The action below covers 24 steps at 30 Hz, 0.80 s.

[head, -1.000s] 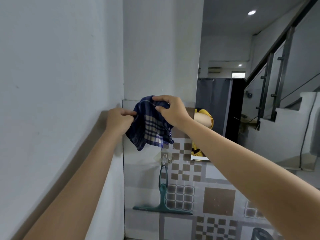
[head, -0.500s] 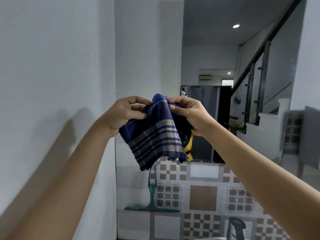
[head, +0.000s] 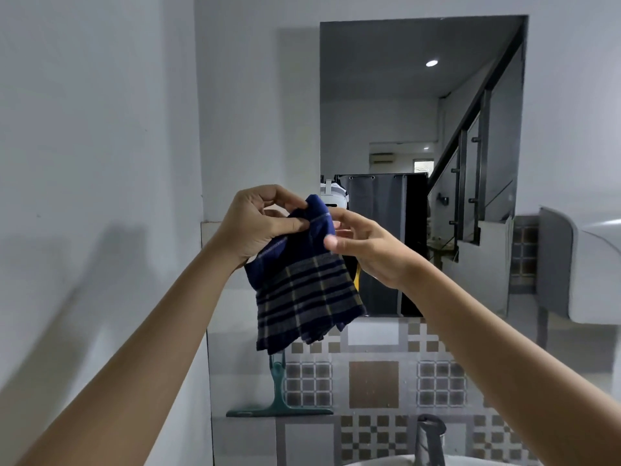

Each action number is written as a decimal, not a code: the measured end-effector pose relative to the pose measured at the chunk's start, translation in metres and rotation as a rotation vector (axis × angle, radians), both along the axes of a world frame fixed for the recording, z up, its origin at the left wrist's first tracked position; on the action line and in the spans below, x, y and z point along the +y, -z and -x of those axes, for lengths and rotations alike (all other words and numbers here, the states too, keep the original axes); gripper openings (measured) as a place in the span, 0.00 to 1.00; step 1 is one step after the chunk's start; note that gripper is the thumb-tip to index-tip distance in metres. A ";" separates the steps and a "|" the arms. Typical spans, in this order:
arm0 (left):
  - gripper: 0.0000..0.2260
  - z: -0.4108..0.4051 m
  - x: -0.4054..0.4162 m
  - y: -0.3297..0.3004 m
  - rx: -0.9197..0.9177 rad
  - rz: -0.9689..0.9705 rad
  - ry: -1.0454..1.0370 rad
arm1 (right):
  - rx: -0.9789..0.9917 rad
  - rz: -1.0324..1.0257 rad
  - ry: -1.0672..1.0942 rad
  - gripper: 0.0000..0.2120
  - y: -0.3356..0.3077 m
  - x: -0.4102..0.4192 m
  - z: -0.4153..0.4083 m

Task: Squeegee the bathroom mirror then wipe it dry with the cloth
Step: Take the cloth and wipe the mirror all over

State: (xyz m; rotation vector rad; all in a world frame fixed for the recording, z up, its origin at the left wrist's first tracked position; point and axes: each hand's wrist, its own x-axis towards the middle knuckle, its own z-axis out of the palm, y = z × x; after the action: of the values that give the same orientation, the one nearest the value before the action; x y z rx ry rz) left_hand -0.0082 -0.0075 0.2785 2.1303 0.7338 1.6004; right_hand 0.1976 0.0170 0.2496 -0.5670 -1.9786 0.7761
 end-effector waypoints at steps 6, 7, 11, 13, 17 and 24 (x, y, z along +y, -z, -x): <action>0.09 -0.018 0.004 0.005 -0.056 -0.038 -0.062 | -0.003 -0.052 0.141 0.21 -0.005 -0.015 -0.008; 0.09 -0.020 0.005 0.006 -0.062 -0.040 -0.063 | -0.016 -0.073 0.159 0.21 -0.006 -0.018 -0.010; 0.12 -0.027 0.006 0.009 -0.089 -0.053 0.004 | -0.081 -0.151 0.265 0.20 -0.009 -0.024 -0.016; 0.12 -0.031 0.008 0.012 -0.055 -0.047 0.041 | -0.084 -0.185 0.288 0.20 -0.009 -0.029 -0.021; 0.11 -0.041 0.009 0.021 -0.072 -0.013 0.043 | 0.005 -0.179 0.336 0.18 -0.008 -0.037 -0.036; 0.11 -0.078 0.006 0.032 -0.200 -0.004 0.052 | 0.253 -0.069 0.266 0.15 0.020 -0.037 -0.060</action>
State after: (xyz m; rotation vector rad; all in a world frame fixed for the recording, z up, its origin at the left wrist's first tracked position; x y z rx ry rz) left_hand 0.0699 -0.0019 0.2466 1.9399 0.6057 1.7560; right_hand 0.2578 -0.0202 0.2295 -0.6424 -1.6510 0.5818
